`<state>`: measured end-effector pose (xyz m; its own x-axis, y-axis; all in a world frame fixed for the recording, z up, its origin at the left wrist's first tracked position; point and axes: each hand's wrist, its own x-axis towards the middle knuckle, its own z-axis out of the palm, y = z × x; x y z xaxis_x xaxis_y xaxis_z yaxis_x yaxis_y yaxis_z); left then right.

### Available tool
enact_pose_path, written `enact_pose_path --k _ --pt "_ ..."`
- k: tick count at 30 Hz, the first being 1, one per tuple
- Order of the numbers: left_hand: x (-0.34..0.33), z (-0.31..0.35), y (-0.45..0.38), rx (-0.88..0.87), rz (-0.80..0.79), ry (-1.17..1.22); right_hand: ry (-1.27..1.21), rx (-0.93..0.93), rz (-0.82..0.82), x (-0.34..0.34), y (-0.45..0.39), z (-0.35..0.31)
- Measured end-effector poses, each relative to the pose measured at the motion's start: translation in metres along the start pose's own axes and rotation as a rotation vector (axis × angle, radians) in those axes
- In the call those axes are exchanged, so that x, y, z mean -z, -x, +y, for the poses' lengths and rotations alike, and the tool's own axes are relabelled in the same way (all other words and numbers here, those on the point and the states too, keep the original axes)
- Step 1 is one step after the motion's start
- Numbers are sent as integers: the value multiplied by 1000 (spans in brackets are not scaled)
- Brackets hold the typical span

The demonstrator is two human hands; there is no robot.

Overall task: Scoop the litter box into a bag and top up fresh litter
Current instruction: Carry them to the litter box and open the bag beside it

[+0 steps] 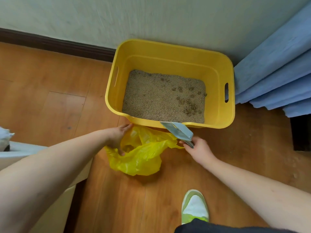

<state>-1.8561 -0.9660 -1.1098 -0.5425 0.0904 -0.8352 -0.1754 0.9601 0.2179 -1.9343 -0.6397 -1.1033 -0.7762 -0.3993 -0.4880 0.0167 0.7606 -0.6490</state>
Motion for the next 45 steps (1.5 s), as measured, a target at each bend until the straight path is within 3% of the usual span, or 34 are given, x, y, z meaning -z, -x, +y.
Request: enact_pose_path --k 7,13,20,25,29,32,40,45 --pt "6 15 -13 -12 66 -80 245 64 43 11 4 22" --pt "6 31 -16 -124 200 13 544 -78 60 42 15 45" --pt "2 34 -11 -119 275 96 363 117 191 63 39 58" --pt "2 33 -12 -133 278 100 538 576 13 52 37 18" --pt "3 32 -12 -161 261 107 649 477 -284 6 23 -45" --pt "2 31 -13 -174 254 108 809 386 -409 -16 21 -64" --pt "-6 39 -12 -143 245 101 972 726 -719 -31 53 -39" --pt "-6 34 -11 -166 242 70 957 826 -620 -34 42 -41"
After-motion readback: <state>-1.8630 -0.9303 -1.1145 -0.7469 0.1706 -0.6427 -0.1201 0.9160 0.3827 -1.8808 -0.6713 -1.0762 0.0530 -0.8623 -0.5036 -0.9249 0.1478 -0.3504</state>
